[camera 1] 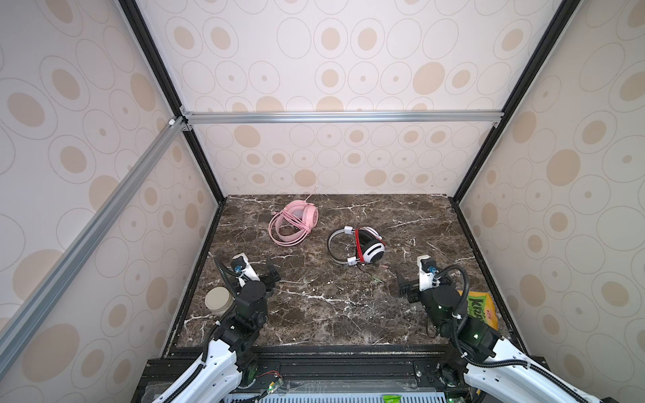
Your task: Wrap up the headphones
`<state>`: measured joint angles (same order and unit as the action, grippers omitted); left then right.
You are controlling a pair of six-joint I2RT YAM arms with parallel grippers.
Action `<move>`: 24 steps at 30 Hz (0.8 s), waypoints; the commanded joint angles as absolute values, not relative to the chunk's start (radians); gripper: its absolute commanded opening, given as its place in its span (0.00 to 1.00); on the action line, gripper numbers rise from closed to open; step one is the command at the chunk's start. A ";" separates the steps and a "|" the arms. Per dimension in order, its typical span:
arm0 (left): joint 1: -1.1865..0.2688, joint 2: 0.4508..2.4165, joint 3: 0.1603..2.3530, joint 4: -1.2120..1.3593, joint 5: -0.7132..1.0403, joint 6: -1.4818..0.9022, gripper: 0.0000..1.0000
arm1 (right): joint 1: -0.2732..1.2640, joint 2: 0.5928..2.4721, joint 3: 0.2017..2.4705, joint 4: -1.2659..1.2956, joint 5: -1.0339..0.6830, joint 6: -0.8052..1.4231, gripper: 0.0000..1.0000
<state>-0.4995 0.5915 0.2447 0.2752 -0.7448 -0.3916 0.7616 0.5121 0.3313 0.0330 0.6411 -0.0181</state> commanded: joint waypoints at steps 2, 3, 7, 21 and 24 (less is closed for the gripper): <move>-0.496 0.590 0.186 0.494 -1.036 -0.188 0.98 | 0.754 0.552 0.244 0.334 0.767 -0.354 1.00; -0.495 0.598 0.168 0.542 -1.060 -0.172 0.98 | 0.741 0.575 0.236 0.364 0.777 -0.376 1.00; -0.488 0.675 0.030 0.896 -1.030 -0.050 0.98 | 0.583 0.660 0.153 0.564 0.635 -0.333 1.00; -0.361 1.189 -0.052 1.467 -1.052 -0.127 0.98 | 0.175 1.219 0.095 1.083 0.175 -0.076 1.00; -0.334 1.253 -0.051 1.523 -1.041 -0.154 0.98 | 0.169 1.324 0.120 1.149 0.111 -0.134 1.00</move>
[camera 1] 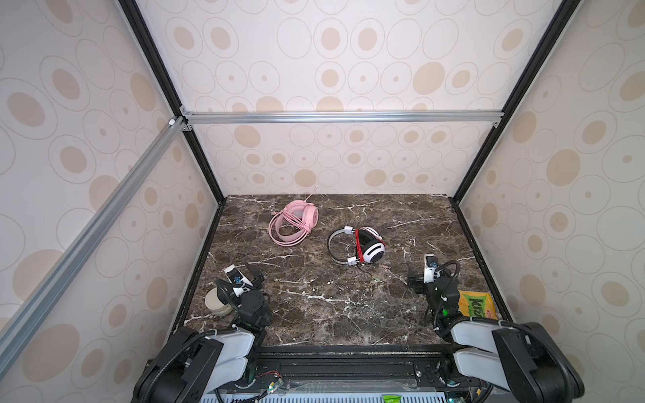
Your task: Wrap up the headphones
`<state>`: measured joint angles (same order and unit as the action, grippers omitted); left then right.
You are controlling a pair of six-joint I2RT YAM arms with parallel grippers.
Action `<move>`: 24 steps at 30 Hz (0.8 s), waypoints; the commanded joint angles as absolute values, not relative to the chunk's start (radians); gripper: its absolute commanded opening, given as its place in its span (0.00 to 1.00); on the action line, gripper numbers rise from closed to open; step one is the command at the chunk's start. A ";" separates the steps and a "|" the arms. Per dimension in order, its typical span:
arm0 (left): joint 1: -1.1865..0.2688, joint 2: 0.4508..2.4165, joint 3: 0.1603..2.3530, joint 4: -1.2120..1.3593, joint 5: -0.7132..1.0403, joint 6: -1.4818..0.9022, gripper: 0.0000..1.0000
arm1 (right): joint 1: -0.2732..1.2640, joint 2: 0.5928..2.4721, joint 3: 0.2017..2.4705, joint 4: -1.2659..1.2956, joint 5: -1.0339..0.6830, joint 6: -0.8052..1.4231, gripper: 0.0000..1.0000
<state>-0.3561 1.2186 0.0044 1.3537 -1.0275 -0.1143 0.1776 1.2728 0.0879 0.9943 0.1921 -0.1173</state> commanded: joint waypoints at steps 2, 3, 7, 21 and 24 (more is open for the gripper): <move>-0.320 1.295 -0.046 1.570 -1.017 -0.139 0.98 | 0.164 1.413 0.130 1.225 0.096 -0.147 1.00; -0.313 1.318 -0.039 1.601 -0.994 -0.104 0.98 | 0.163 1.466 0.130 1.277 0.102 -0.146 1.00; -0.273 1.377 -0.011 1.651 -0.819 0.038 0.98 | 0.156 1.582 0.179 1.309 0.108 -0.146 1.00; -0.175 1.554 0.132 1.561 -0.448 0.064 0.98 | 0.058 1.538 0.412 0.812 0.195 0.020 1.00; -0.080 1.594 0.197 1.438 -0.316 -0.020 0.98 | 0.057 1.540 0.417 0.807 0.191 0.017 1.00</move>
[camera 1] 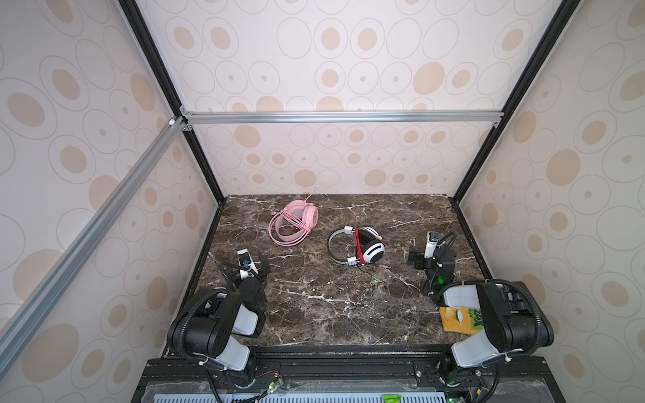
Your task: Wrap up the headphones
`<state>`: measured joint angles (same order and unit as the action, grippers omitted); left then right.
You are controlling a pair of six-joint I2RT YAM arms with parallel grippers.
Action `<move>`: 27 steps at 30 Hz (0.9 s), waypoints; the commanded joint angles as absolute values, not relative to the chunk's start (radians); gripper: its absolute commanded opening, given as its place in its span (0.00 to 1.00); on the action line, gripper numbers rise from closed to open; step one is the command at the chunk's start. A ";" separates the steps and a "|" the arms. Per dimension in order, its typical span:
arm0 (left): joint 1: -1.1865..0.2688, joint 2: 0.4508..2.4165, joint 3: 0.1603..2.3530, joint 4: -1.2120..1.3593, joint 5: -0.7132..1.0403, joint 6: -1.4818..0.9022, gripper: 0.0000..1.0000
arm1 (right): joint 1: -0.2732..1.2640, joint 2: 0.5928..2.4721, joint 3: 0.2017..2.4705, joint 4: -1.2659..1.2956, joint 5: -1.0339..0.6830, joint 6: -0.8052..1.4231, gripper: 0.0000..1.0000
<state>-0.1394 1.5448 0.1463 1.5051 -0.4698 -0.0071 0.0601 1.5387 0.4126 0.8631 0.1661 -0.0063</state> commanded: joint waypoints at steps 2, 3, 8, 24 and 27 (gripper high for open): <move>-0.056 1.561 0.231 1.300 -0.266 -0.057 0.98 | 0.058 1.539 0.414 0.810 0.189 0.015 1.00; -0.051 1.587 0.219 1.380 -0.267 -0.044 0.98 | 0.057 1.538 0.415 0.809 0.189 0.015 1.00; -0.056 1.571 0.212 1.363 -0.257 -0.041 0.98 | 0.057 1.534 0.411 0.810 0.189 0.015 1.00; -0.057 1.580 0.212 1.385 -0.255 -0.032 0.98 | 0.062 1.537 0.422 0.796 0.105 -0.023 1.00; -0.057 1.581 0.212 1.385 -0.255 -0.032 0.98 | 0.061 1.537 0.421 0.796 0.106 -0.023 1.00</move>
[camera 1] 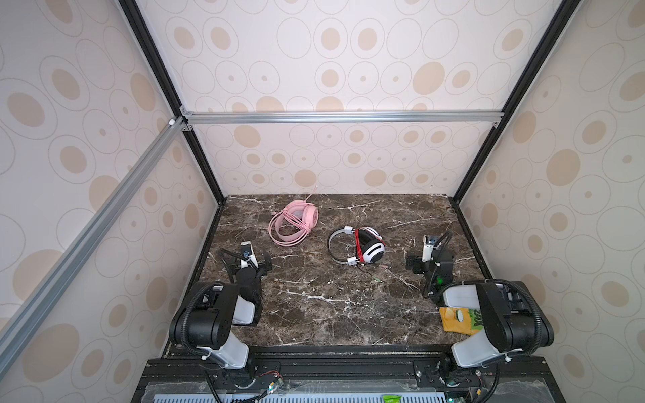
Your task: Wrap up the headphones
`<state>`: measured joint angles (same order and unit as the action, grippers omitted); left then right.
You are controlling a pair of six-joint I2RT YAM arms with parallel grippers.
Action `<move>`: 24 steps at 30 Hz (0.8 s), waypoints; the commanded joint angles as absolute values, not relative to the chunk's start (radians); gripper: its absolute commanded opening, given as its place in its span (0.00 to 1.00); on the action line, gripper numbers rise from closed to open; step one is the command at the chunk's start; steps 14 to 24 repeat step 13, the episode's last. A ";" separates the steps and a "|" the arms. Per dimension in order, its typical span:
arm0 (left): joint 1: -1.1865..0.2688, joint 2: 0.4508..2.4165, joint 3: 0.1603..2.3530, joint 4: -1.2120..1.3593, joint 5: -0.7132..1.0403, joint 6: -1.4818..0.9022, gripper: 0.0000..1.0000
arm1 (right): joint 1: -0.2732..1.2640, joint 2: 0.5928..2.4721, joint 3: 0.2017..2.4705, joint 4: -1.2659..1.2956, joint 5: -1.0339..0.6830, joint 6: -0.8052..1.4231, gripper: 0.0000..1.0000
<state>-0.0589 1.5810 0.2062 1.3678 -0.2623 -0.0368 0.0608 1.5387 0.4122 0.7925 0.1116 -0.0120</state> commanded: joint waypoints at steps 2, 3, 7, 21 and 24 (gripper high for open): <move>-0.057 1.580 0.212 1.385 -0.255 -0.031 0.98 | 0.061 1.537 0.422 0.795 0.106 -0.023 1.00; -0.057 1.581 0.211 1.385 -0.255 -0.031 0.98 | 0.060 1.539 0.425 0.789 0.104 -0.023 1.00; -0.058 1.581 0.212 1.385 -0.255 -0.032 0.98 | 0.048 1.545 0.440 0.768 0.081 -0.014 1.00; -0.058 1.580 0.212 1.387 -0.254 -0.032 0.98 | 0.054 1.532 0.413 0.802 0.072 -0.029 1.00; -0.058 1.580 0.212 1.387 -0.254 -0.032 0.98 | 0.054 1.532 0.413 0.802 0.072 -0.029 1.00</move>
